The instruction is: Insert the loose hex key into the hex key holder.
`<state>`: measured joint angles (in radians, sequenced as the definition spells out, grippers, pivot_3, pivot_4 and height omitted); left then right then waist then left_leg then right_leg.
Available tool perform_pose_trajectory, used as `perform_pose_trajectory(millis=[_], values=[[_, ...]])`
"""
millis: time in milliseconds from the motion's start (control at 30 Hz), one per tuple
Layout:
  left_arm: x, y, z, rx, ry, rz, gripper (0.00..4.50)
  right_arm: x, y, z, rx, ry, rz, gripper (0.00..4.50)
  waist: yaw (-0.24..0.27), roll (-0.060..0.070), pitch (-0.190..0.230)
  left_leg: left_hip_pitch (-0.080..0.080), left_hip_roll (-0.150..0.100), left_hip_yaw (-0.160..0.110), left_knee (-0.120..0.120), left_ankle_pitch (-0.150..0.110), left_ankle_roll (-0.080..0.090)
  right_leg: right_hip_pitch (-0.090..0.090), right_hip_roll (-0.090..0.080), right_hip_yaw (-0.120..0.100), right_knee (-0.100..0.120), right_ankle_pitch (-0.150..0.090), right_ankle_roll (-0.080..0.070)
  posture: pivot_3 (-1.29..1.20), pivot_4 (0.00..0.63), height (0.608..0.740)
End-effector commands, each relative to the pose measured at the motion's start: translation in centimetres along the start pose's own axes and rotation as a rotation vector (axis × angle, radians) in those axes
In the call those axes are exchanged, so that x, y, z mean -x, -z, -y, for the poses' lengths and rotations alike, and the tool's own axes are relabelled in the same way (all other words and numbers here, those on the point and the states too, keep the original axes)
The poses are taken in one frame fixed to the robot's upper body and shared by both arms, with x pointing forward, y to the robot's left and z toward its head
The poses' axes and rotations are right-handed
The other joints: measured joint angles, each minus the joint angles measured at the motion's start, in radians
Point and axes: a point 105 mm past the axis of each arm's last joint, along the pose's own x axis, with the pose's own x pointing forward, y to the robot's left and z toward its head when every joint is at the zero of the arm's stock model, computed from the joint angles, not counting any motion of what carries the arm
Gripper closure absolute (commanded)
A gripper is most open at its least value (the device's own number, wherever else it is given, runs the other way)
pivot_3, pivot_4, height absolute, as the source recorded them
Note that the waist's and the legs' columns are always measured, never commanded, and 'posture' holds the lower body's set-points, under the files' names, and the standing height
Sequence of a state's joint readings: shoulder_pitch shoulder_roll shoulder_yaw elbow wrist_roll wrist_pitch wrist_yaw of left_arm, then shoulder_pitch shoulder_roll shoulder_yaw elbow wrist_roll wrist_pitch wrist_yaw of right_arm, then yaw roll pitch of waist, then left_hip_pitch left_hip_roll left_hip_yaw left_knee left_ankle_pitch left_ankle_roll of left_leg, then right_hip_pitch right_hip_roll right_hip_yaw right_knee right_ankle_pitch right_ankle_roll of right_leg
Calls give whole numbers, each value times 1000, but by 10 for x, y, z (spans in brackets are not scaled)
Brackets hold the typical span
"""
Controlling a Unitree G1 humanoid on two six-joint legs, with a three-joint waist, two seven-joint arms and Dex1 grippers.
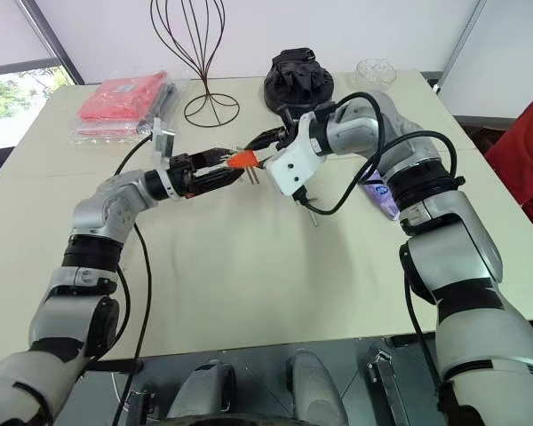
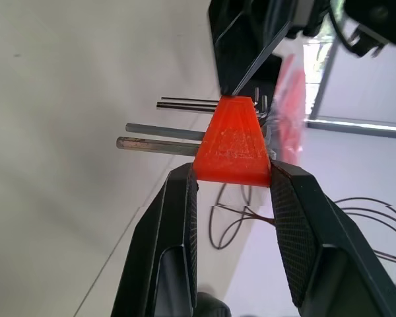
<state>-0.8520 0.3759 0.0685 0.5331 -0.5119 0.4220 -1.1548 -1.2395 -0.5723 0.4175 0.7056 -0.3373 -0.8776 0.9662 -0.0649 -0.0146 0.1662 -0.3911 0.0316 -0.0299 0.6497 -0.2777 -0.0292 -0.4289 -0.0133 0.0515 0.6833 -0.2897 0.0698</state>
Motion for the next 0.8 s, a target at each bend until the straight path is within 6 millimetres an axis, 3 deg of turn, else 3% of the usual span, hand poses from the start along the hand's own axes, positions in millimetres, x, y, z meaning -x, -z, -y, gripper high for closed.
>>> perform_pose_trajectory(millis=[33,233,267,333,500,567,800], values=[[-7,-19,1,-43,30,47,0,6,-9,20,15,101,28,3490,0,0,0,0,0,0,0,0,0,0,0,0,0,0,0,0,150,740],[-15,-25,3,-42,68,59,0,6,-10,18,2,109,22,3490,-2,0,0,0,0,0,0,0,0,0,0,0,0,0,0,0,150,740],[-15,-25,4,-42,74,57,255,5,-10,18,0,110,21,3490,-2,0,0,0,0,0,0,0,0,0,0,0,0,0,0,0,150,740],[-16,-24,5,-34,88,53,911,5,-10,18,-3,114,18,3490,-3,0,0,0,0,0,0,0,0,0,1,0,0,0,0,0,150,740],[-15,-22,7,-23,108,42,3480,5,-9,18,-6,120,12,3490,-2,0,0,0,0,0,0,0,0,0,0,0,0,0,0,0,150,740],[-14,-22,7,-21,108,41,4253,4,-8,18,-7,124,6,3490,-2,0,0,0,0,0,0,0,0,0,0,0,0,0,0,0,150,740],[-13,-20,2,-18,70,44,4409,4,-6,18,-15,134,-4,3490,-2,0,0,0,0,0,0,0,0,0,1,0,0,0,0,0,150,740]])
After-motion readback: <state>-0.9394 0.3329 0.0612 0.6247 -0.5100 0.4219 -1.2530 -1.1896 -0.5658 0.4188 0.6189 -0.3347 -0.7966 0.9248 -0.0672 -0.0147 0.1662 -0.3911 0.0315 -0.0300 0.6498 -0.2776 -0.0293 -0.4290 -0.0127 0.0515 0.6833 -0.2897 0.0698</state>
